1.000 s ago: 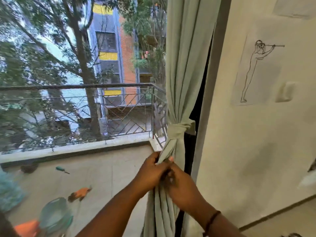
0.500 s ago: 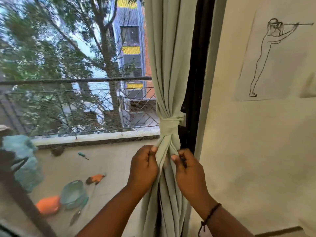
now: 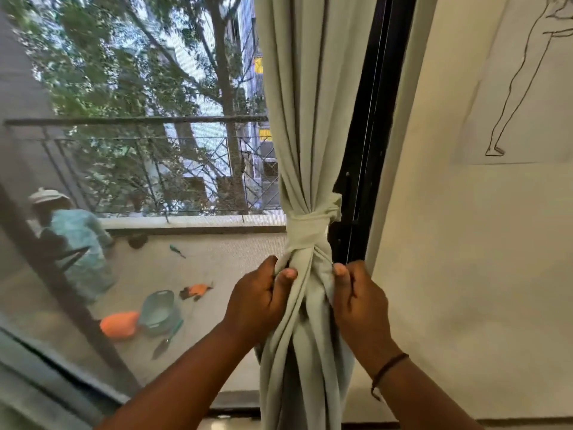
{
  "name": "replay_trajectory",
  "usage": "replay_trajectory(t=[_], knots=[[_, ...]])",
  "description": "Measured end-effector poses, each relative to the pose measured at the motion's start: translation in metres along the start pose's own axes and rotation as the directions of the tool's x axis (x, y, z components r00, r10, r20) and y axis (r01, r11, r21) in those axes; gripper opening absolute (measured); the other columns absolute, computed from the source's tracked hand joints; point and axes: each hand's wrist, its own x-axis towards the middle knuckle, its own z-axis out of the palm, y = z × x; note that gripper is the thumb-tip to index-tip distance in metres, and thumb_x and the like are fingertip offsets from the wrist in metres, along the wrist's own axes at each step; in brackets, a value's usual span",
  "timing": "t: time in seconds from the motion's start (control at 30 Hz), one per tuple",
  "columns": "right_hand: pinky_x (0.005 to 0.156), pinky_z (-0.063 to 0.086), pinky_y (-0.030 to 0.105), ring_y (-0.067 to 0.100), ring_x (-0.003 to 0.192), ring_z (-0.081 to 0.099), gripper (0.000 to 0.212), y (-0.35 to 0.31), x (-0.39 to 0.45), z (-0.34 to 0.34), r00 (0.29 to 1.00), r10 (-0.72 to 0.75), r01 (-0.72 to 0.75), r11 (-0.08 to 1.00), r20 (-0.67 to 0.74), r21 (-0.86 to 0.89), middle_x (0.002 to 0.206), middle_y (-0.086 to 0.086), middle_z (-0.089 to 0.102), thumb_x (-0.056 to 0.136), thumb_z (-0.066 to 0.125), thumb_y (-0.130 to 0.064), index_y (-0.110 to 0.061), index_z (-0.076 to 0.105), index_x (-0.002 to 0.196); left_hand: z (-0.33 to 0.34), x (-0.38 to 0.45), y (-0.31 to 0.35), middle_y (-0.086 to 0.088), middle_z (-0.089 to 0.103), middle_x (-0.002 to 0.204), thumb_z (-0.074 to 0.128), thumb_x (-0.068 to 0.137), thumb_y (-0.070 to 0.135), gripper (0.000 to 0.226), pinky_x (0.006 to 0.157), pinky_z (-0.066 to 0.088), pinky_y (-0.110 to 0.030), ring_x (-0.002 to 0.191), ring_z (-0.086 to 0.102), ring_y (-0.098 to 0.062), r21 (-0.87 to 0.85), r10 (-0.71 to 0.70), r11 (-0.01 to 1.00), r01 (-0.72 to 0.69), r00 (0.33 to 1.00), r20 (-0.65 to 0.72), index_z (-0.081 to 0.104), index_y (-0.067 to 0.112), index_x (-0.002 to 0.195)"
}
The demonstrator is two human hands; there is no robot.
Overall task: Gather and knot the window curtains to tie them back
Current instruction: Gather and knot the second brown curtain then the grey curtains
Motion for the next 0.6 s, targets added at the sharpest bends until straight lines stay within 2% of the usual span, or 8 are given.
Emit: replay_trajectory(t=[0.07,0.13,0.2,0.3,0.4,0.43,0.53,0.6], knots=[[0.052,0.048,0.018,0.006,0.058,0.055,0.049,-0.004,-0.012,0.004,0.995,0.100,-0.099,0.987,0.001,0.127,0.072,-0.010,0.048,0.072,0.034,-0.084,-0.038,0.033,0.089,0.006,-0.004,0.008,0.000,0.063,0.070,0.023,0.083,0.076,0.059,0.056,0.050,-0.041,0.062,0.061,-0.011,-0.095,-0.057,0.994,0.053,0.998,-0.039,0.052,0.024,0.089],[0.058,0.048,0.008,0.001,0.067,0.058,0.057,-0.007,-0.022,0.009,0.995,0.102,-0.099,0.983,-0.010,0.152,0.082,-0.014,0.044,0.064,0.046,-0.085,-0.038,0.025,0.088,0.008,-0.002,0.012,-0.002,0.064,0.072,0.022,0.082,0.077,0.063,0.057,0.052,-0.042,0.063,0.062,-0.010,-0.121,-0.106,0.988,0.097,0.992,-0.068,0.050,0.022,0.094],[0.056,0.043,0.002,-0.005,0.077,0.058,0.047,-0.007,-0.032,0.014,0.997,0.081,-0.080,0.989,-0.004,0.125,0.081,-0.016,0.043,0.072,0.056,-0.071,-0.040,0.026,0.089,0.008,-0.001,0.014,-0.003,0.064,0.073,0.020,0.082,0.077,0.064,0.056,0.052,-0.044,0.062,0.062,-0.013,-0.103,-0.131,0.987,0.122,0.987,-0.090,0.048,0.021,0.096],[0.058,0.045,0.007,0.000,0.076,0.058,0.021,0.001,-0.038,0.018,0.997,0.078,-0.079,0.993,0.019,0.091,0.078,-0.016,0.052,0.088,0.060,-0.043,-0.041,0.039,0.090,0.008,-0.004,0.015,0.000,0.060,0.067,0.023,0.087,0.066,0.053,0.051,0.049,-0.044,0.059,0.061,-0.020,-0.030,-0.119,0.993,0.117,0.986,-0.112,0.046,0.019,0.094],[0.074,0.051,0.016,0.002,0.083,0.060,0.007,0.007,-0.027,0.015,0.986,0.154,-0.139,0.973,-0.068,0.184,0.089,-0.007,0.063,0.091,0.060,-0.030,-0.033,0.057,0.097,-0.009,0.003,0.009,-0.004,0.057,0.062,0.020,0.085,0.065,0.057,0.046,0.035,-0.032,0.060,0.059,-0.034,0.118,-0.069,0.989,0.085,0.989,-0.131,0.046,0.014,0.088],[0.077,0.049,0.014,0.000,0.086,0.059,0.008,0.006,-0.021,0.012,0.980,0.172,-0.149,0.966,-0.096,0.210,0.091,-0.005,0.064,0.091,0.060,-0.023,-0.031,0.061,0.095,-0.017,0.006,0.007,-0.006,0.057,0.062,0.018,0.083,0.071,0.065,0.046,0.030,-0.029,0.059,0.059,-0.035,0.160,-0.038,0.985,0.058,0.991,-0.127,0.047,0.013,0.087],[0.079,0.039,0.000,-0.014,0.087,0.053,0.031,-0.002,-0.006,0.004,0.967,0.196,-0.155,0.959,-0.163,0.236,0.090,-0.009,0.058,0.089,0.061,-0.007,-0.038,0.061,0.087,-0.041,0.016,0.004,-0.008,0.060,0.062,0.017,0.071,0.089,0.087,0.052,0.036,-0.025,0.056,0.062,-0.031,0.310,0.116,0.946,-0.090,0.991,-0.066,0.050,0.011,0.089],[0.080,0.038,0.000,-0.015,0.086,0.053,0.039,-0.005,0.002,-0.001,0.950,0.241,-0.182,0.944,-0.199,0.276,0.090,-0.010,0.058,0.088,0.061,-0.004,-0.043,0.060,0.084,-0.052,0.022,0.007,-0.005,0.061,0.062,0.024,0.061,0.094,0.083,0.052,0.041,-0.027,0.054,0.063,-0.028,0.409,0.200,0.898,-0.162,0.978,-0.053,0.043,0.019,0.089]])
